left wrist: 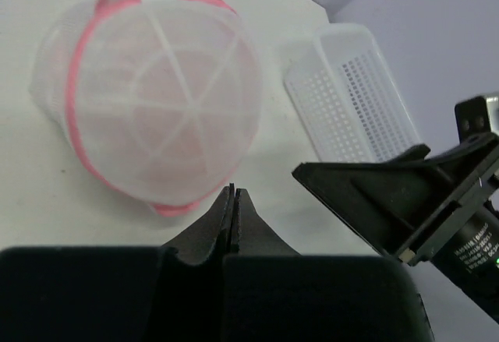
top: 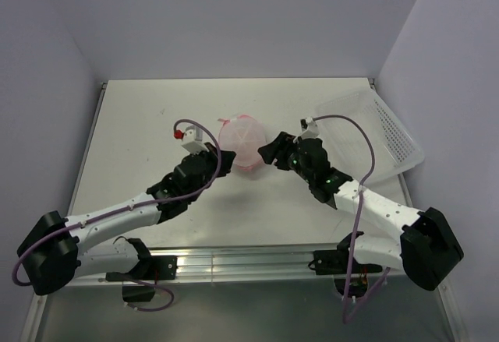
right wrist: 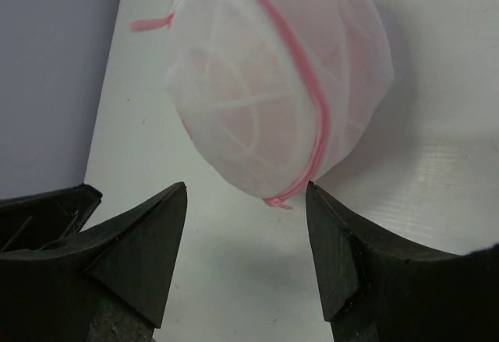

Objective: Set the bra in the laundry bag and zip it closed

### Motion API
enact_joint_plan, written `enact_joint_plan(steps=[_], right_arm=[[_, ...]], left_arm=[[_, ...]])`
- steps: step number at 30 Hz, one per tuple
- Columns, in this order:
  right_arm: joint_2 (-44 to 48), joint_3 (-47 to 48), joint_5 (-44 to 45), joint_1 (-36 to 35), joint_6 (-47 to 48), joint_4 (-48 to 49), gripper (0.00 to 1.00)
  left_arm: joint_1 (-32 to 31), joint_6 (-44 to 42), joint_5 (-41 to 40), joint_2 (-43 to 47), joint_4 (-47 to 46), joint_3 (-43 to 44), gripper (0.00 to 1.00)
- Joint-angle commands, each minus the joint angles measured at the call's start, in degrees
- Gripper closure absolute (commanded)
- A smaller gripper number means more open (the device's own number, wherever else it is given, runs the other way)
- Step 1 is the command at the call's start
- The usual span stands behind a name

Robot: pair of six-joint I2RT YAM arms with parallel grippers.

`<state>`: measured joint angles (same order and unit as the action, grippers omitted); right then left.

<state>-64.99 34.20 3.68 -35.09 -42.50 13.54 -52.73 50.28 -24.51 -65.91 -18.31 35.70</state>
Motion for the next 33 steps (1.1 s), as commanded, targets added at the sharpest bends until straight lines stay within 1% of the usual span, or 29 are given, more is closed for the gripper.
enact_joint_plan(steps=[1, 3, 4, 7, 8, 10, 11, 14, 16, 18, 21, 23, 24, 26, 27, 30, 32, 33], right_arm=[[-2.68, -1.76, 0.28, 0.02, -6.08, 7.80, 0.30], [-3.56, -4.57, 0.27, -0.24, -9.16, 14.10, 0.27], [-4.78, -5.19, 0.88, -0.33, -11.53, 15.45, 0.24], [-8.38, -5.72, 1.24, -0.33, -13.74, 18.62, 0.23], [-9.62, -5.63, 1.15, -0.24, -14.10, 19.32, 0.23], [-12.87, -5.63, 0.54, -0.24, -14.45, 20.47, 0.23], [-13.75, -5.98, 0.62, -0.24, -14.37, 21.60, 0.23], [-15.34, -7.38, 1.50, 0.11, -13.05, 23.63, 0.23], [-15.60, -8.00, 1.50, 0.29, -11.74, 24.25, 0.23], [-16.65, -8.18, 0.02, 0.37, -10.41, 24.78, 0.24], [-19.37, -6.17, -2.35, 0.64, -9.01, 25.48, 0.29], [-20.43, -4.85, -2.63, 0.81, -9.18, 25.74, 0.34], [-20.96, -4.49, -2.98, 1.07, -9.35, 26.09, 0.39], [-21.14, -3.88, -2.28, 1.43, -9.62, 26.54, 0.42], [-21.23, -3.52, -2.10, 1.78, -9.53, 26.54, 0.47], [-22.19, -2.38, -2.45, 2.48, -9.36, 26.63, 0.50], [-22.81, -1.77, -2.54, 2.66, -9.09, 26.89, 0.51], [-23.51, -1.50, -2.71, 2.75, -9.00, 27.06, 0.57]], left_arm=[[4.38, 2.36, 7.89, 1.05, -3.13, -3.53, 1.00], [4.48, 2.54, 10.79, 0.87, -5.06, -5.81, 0.97], [4.56, 2.71, 11.50, 0.70, -6.29, -6.43, 0.95], [5.18, 3.68, 12.64, -0.36, -7.18, -8.45, 0.87], [5.44, 3.77, 12.56, -0.53, -7.79, -9.59, 0.80], [6.93, 4.12, 12.64, -1.32, -9.20, -10.39, 0.74], [7.63, 4.04, 13.17, -1.50, -9.81, -10.91, 0.68], [10.10, 2.29, 14.32, -2.73, -11.57, -10.92, 0.59], [12.20, 1.23, 15.80, -4.66, -12.19, -10.39, 0.57], [13.09, -0.27, 17.21, -6.59, -14.99, -10.13, 0.54], [14.32, -1.06, 18.71, -9.14, -17.63, -9.25, 0.50], [15.20, -1.33, 19.32, -10.72, -18.52, -8.03, 0.47], [15.64, -1.41, 19.85, -12.30, -19.57, -7.58, 0.47], [16.43, -1.68, 20.90, -13.62, -20.98, -6.53, 0.47], [16.69, -1.94, 21.08, -14.59, -21.50, -6.18, 0.47], [17.39, -2.82, 21.61, -16.88, -22.04, -3.89, 0.48], [17.75, -3.08, 21.87, -18.54, -22.12, -2.31, 0.57], [18.01, -3.00, 21.70, -19.08, -22.04, -1.78, 0.60]])
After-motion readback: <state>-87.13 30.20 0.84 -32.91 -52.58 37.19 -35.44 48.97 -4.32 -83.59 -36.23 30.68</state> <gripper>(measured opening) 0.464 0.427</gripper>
